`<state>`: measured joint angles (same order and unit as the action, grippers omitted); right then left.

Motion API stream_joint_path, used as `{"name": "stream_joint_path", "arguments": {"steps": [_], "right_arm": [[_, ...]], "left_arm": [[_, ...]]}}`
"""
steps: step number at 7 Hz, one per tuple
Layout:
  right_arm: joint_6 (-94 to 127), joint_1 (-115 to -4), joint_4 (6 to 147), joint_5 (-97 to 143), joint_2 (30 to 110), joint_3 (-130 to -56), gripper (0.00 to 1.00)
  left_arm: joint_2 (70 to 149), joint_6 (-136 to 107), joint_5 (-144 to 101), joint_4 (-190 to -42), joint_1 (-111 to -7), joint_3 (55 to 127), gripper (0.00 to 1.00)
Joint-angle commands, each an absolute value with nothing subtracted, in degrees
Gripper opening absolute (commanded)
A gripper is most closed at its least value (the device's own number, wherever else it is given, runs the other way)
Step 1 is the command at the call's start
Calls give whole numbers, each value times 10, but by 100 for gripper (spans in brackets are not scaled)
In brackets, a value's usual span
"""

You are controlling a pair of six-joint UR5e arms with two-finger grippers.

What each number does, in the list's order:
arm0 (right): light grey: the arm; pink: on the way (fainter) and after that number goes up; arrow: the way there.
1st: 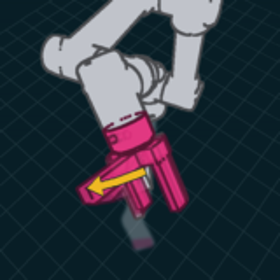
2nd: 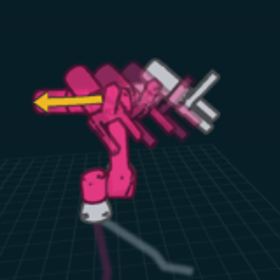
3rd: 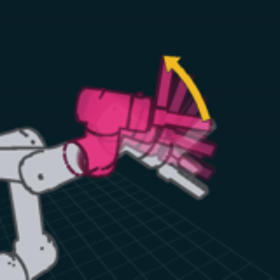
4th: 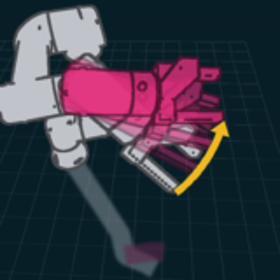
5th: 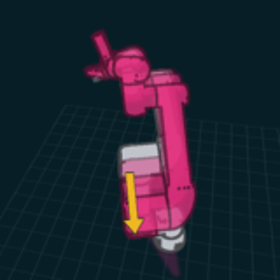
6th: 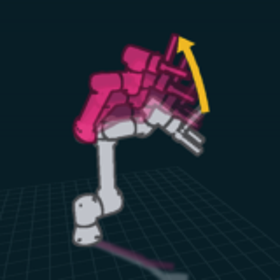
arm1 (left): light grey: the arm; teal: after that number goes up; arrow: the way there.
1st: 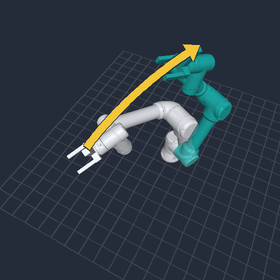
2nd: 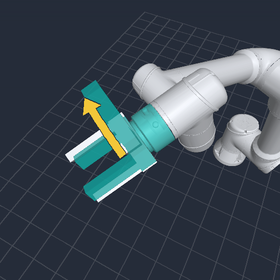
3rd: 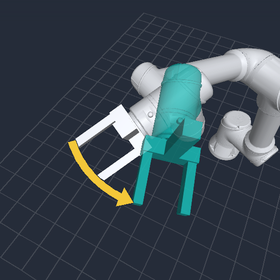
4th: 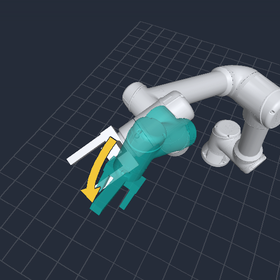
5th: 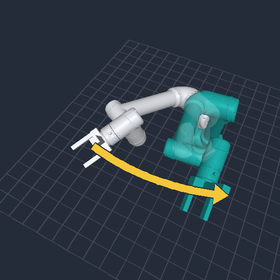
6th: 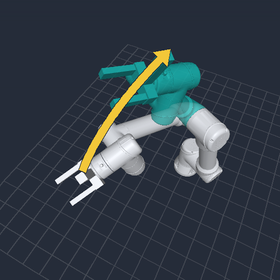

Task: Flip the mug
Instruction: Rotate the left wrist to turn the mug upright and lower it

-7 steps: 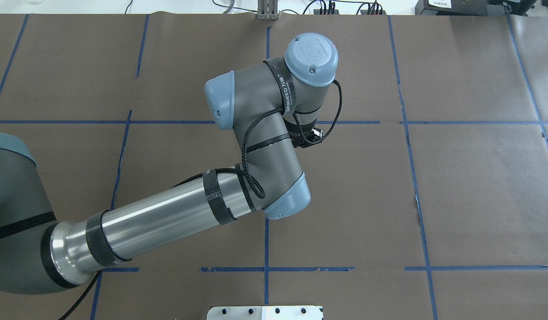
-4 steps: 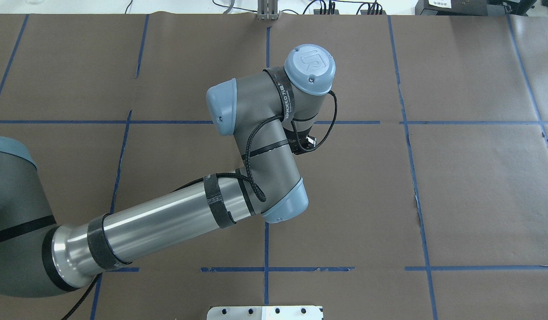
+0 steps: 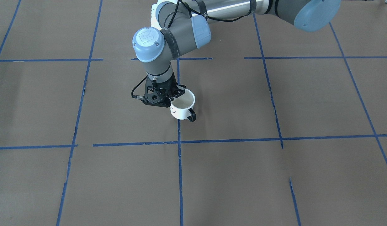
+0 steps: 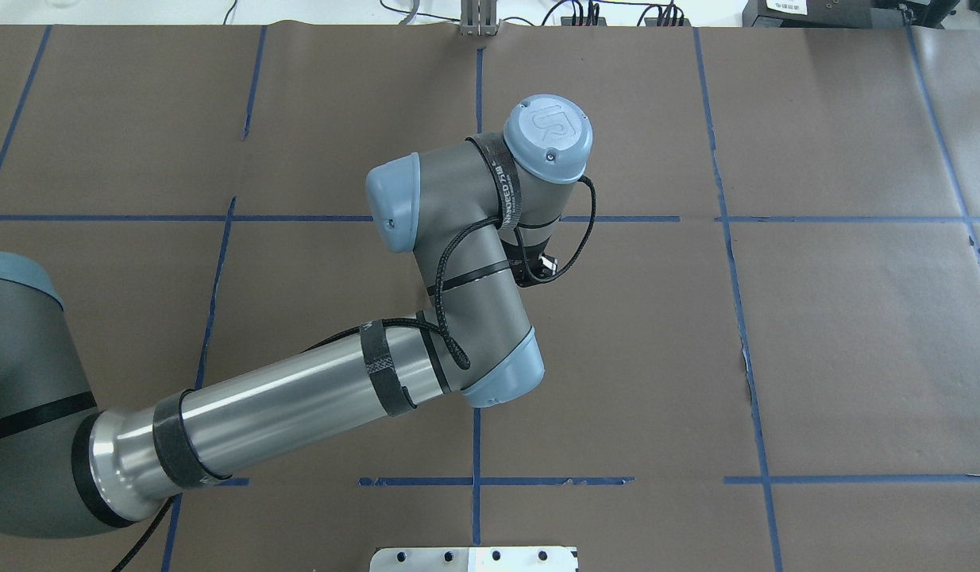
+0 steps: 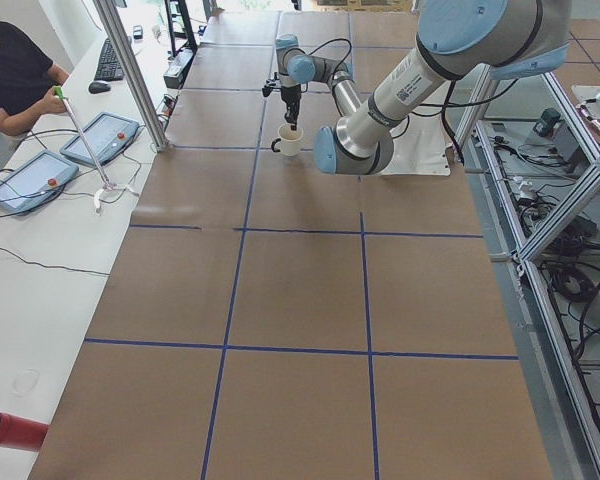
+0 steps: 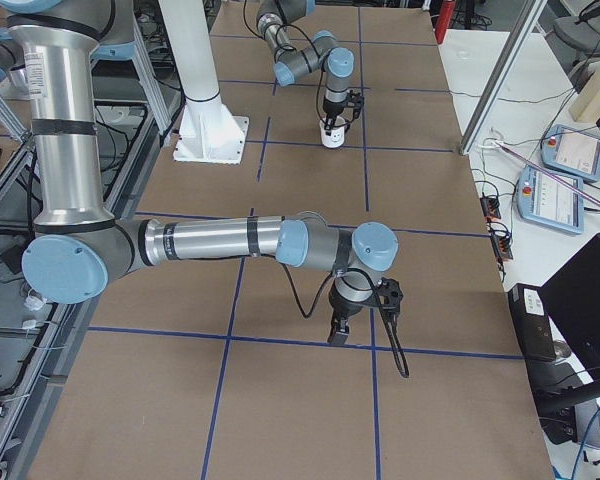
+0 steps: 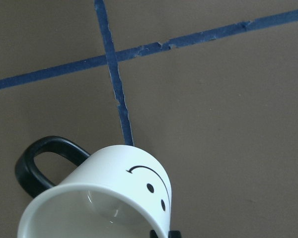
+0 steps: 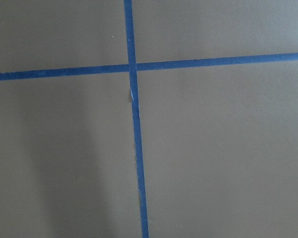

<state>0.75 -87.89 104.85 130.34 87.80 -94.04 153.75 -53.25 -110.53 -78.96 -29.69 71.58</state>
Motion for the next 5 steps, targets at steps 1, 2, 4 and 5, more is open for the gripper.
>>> {"name": "stream_joint_path", "arguments": {"steps": [1,2,4,5], "right_arm": [[8,-879,1049,1303,878,-940,100],[8,-879,1049,1303,878,-940,100],[8,-879,1049,1303,878,-940,100],[8,-879,1049,1303,878,-940,100]], "left_arm": [[1533,-531,-1107,-789,-297,729,100],[1521,-531,-1107,-788,-297,753,100],[1505,-531,-1108,-757,-301,817,100],[1498,-531,-1107,-735,-316,861,100]]}}
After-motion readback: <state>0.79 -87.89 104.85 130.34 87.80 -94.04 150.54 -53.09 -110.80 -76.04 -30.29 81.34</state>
